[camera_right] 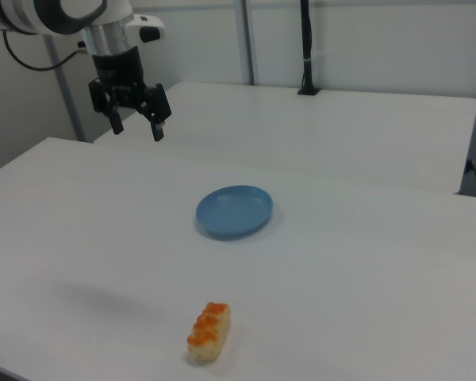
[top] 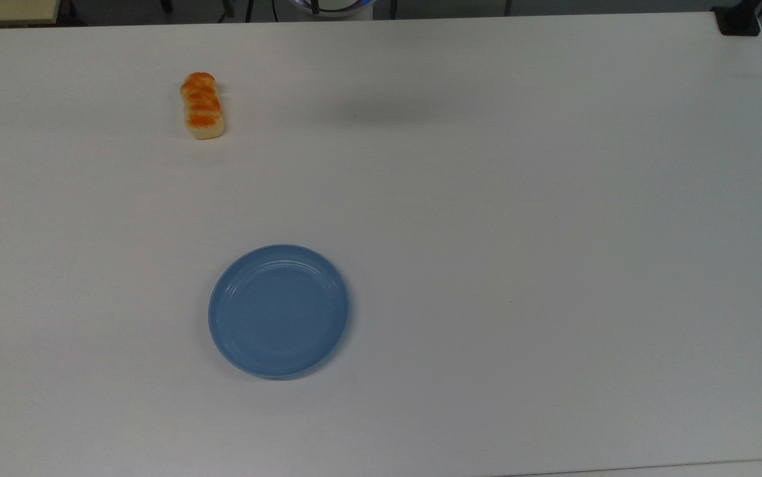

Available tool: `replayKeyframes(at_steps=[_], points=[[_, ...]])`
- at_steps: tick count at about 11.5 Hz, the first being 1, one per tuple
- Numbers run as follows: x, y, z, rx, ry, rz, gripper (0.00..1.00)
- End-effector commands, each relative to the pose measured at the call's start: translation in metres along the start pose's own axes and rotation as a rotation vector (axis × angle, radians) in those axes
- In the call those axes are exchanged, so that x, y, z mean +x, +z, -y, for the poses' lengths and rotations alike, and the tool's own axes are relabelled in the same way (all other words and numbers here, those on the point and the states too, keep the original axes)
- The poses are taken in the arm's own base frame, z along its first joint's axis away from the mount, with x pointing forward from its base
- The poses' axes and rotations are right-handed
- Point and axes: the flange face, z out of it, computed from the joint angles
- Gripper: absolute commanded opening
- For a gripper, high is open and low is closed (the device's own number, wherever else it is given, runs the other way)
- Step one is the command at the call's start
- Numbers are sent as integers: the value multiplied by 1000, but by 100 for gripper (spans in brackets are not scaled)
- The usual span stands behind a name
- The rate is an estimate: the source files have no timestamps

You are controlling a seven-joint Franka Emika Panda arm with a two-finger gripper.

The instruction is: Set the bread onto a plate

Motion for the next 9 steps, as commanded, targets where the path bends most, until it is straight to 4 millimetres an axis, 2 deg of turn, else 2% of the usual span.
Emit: replayKeyframes(at_steps=[1,9], points=[[-7,0,1,-4,-17,14,100],[-8,3,3,-2,-21,27,100]])
